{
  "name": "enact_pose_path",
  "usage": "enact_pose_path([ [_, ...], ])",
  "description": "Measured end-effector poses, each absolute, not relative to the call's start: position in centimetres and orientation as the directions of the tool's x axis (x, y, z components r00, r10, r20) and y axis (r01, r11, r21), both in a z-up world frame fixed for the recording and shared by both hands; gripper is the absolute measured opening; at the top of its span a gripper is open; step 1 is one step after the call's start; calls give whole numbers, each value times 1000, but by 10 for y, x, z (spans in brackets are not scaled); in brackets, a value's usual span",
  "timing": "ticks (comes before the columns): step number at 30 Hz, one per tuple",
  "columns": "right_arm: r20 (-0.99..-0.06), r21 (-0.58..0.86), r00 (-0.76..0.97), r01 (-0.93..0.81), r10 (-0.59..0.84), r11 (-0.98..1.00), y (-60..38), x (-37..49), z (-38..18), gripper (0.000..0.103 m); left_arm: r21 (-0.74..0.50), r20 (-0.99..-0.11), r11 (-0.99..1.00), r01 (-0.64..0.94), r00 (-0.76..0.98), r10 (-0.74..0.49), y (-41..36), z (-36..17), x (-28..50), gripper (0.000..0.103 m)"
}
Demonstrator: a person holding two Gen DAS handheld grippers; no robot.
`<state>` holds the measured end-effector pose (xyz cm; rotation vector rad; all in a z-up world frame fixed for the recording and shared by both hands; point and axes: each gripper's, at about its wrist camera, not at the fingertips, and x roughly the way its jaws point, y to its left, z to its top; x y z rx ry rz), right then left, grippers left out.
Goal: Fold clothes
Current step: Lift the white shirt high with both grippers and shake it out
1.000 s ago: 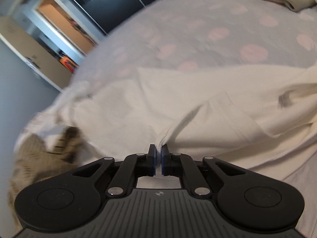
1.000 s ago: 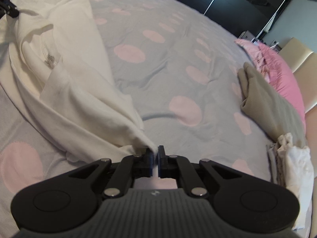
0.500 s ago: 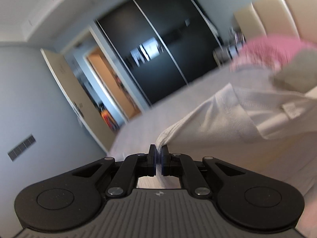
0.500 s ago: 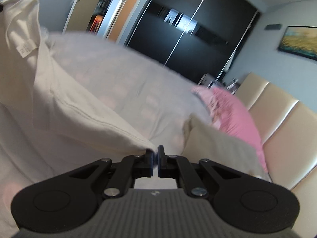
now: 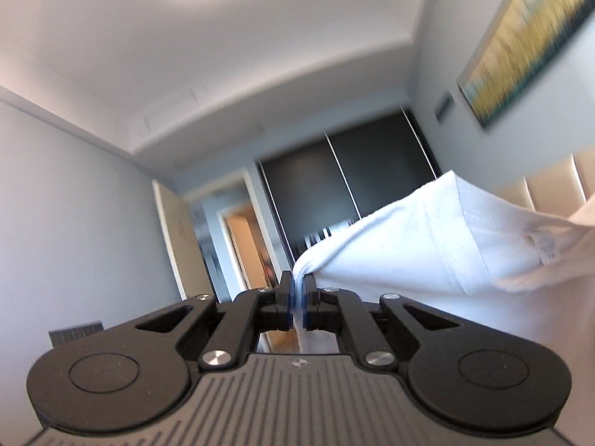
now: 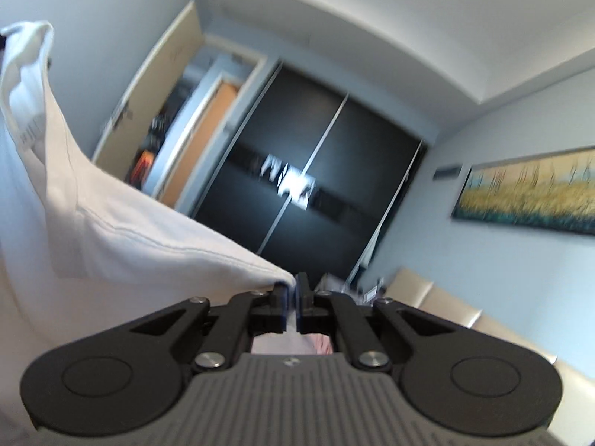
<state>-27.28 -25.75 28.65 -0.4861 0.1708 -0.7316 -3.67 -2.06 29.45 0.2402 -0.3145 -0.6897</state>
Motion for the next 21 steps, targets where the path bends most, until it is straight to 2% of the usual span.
enact_pose_path([
  [6,196,-393,767,633,-612,667,-214,-329,347,4,215,361,765,608,678,-640,26,334,-65,2],
  [10,310,-366,770,639,-558,677,-184,-357,377,4,174,422,757,630,647,-635,37,350,-71,2],
  [13,361,-352,769,636,-528,686,-169,-364,395,4,142,445,753,642,639,-628,33,358,-65,2],
  [16,383,-350,759,647,-527,677,-167,-355,399,5,144,390,746,651,655,-647,2,354,-42,2],
  [19,317,-341,774,633,-549,695,-186,-331,391,5,171,303,746,643,686,-661,-42,343,-12,2],
  [21,247,-329,783,621,-570,711,-206,-308,378,5,202,207,748,633,718,-664,-81,326,16,2],
])
